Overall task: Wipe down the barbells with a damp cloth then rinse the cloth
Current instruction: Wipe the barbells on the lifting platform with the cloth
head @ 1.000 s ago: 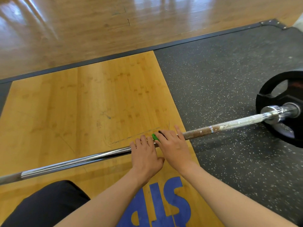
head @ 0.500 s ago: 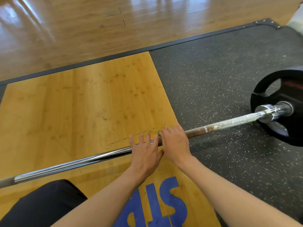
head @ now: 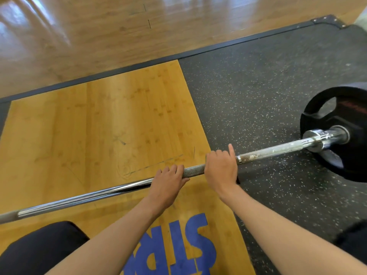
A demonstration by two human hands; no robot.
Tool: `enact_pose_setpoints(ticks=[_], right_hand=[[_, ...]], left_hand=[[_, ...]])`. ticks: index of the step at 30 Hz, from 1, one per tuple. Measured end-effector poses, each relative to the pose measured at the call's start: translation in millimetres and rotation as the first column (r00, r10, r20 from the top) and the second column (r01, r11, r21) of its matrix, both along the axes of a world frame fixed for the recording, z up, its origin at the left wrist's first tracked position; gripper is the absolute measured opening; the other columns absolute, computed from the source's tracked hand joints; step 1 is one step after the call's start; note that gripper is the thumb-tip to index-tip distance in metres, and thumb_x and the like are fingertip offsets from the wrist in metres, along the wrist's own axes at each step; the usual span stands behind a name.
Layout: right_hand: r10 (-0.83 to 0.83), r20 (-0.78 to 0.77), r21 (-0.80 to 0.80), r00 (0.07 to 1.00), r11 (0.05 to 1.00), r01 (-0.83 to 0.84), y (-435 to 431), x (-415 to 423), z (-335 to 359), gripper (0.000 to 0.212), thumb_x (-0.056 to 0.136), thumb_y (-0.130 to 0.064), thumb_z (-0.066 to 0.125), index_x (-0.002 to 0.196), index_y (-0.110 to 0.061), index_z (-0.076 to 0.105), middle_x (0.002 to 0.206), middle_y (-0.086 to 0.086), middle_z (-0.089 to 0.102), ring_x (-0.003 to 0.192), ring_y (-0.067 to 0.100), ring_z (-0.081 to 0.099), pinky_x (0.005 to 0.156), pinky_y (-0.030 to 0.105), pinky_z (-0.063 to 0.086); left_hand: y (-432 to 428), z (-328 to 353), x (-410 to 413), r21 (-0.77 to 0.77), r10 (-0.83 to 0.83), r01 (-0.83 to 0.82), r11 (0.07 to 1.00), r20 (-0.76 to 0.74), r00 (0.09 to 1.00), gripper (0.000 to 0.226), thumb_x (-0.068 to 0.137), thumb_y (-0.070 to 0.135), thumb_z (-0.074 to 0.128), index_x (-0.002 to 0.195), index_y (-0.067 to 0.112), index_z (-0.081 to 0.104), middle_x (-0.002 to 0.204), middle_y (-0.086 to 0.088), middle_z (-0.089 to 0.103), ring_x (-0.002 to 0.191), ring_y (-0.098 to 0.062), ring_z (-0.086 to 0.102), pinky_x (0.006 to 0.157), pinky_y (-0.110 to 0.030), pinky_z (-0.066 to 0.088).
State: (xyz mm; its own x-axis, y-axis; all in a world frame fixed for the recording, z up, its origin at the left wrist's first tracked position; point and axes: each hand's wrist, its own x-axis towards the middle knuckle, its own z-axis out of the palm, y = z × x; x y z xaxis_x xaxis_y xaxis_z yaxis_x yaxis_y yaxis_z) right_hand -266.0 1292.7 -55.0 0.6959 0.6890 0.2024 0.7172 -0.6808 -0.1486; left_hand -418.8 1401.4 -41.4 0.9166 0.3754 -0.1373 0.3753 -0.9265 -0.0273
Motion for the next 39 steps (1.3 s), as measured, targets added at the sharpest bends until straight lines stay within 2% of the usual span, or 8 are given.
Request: enact_pose_setpoints(ticks=[4,9,13,20,27,30,34,39], right_hand=[[0.220,0.000,0.173,0.976,0.961,-0.216,2.8,-34.1,-17.1,0.012,0.098,-0.020,0.059,0.098,-0.012,0.069,0.087,0.004,0.065,0.081,0.026,0.061,0.118,0.051,0.033],[0.394,0.095,0.144,0.914,0.903,-0.404,-40.9,14.9,-22.1,0.032,0.103,-0.028,0.051,0.129,-0.012,0.063,0.120,0.005,0.066,0.106,0.024,0.063,0.120,0.053,0.030],[0.308,0.052,0.047,0.950,0.950,-0.310,-63.0,55.8,-15.4,0.033,0.105,-0.029,0.044,0.124,-0.012,0.066,0.109,0.006,0.069,0.097,0.026,0.065,0.122,0.054,0.025],[0.104,-0.055,0.083,0.993,0.992,-0.099,-12.3,14.6,-8.1,0.013,0.091,-0.014,0.066,0.078,-0.014,0.066,0.069,0.003,0.061,0.070,0.026,0.059,0.119,0.049,0.028],[0.329,0.083,0.139,0.941,0.931,-0.338,-45.6,16.7,-23.0,0.034,0.105,-0.028,0.046,0.131,-0.014,0.063,0.123,0.002,0.066,0.110,0.021,0.063,0.120,0.052,0.030],[0.308,0.123,0.085,0.943,0.944,-0.320,-62.8,37.0,-18.3,0.039,0.105,-0.029,0.042,0.133,-0.012,0.063,0.126,0.005,0.067,0.114,0.022,0.064,0.121,0.053,0.028],[0.007,0.050,0.033,0.999,0.999,-0.008,-36.4,26.0,-12.9,0.041,0.102,-0.028,0.035,0.115,-0.012,0.071,0.104,0.004,0.072,0.098,0.024,0.065,0.119,0.054,0.029],[0.010,-0.022,0.145,1.000,0.989,-0.006,-17.0,-19.3,-18.0,0.039,0.103,-0.026,0.039,0.124,-0.011,0.068,0.123,0.006,0.068,0.116,0.024,0.061,0.120,0.053,0.028]], left_hand=[[7.9,8.2,6.6,-0.018,-0.045,0.044,0.999,-0.097,0.994,0.047,0.104,0.054,0.031,0.115,0.014,0.053,0.101,-0.004,0.062,0.086,-0.026,0.060,0.067,-0.035,0.038],[6.7,8.7,17.3,0.057,-0.112,0.123,0.991,-0.167,0.979,0.043,0.100,0.053,0.036,0.110,0.016,0.054,0.103,-0.005,0.060,0.088,-0.026,0.058,0.072,-0.038,0.047],[-8.0,28.8,37.1,-0.084,-0.073,0.055,0.995,-0.226,0.971,0.037,0.107,0.046,0.034,0.125,0.016,0.046,0.119,-0.005,0.055,0.105,-0.027,0.054,0.087,-0.037,0.040],[-18.8,32.4,67.2,-0.324,-0.025,-0.066,0.944,-0.268,0.963,0.039,0.106,0.045,0.038,0.116,0.009,0.047,0.113,-0.011,0.060,0.097,-0.032,0.060,0.072,-0.038,0.041],[-7.8,16.2,65.6,-0.377,-0.128,0.042,0.925,-0.207,0.970,0.045,0.105,0.053,0.034,0.123,0.012,0.042,0.110,-0.007,0.064,0.092,-0.030,0.063,0.072,-0.045,0.052],[-5.5,11.1,66.1,-0.333,-0.167,0.088,0.939,-0.215,0.962,0.041,0.105,0.054,0.031,0.110,0.015,0.039,0.100,-0.008,0.063,0.082,-0.032,0.061,0.064,-0.044,0.049],[-8.5,11.7,66.0,-0.371,-0.139,0.060,0.927,-0.190,0.972,0.034,0.106,0.052,0.033,0.099,0.018,0.031,0.099,-0.011,0.063,0.084,-0.035,0.061,0.059,-0.040,0.040],[-4.6,7.9,71.3,-0.455,-0.120,0.004,0.891,-0.225,0.967,0.039,0.108,0.042,0.033,0.125,0.008,0.042,0.112,-0.016,0.063,0.097,-0.040,0.064,0.076,-0.048,0.052]])
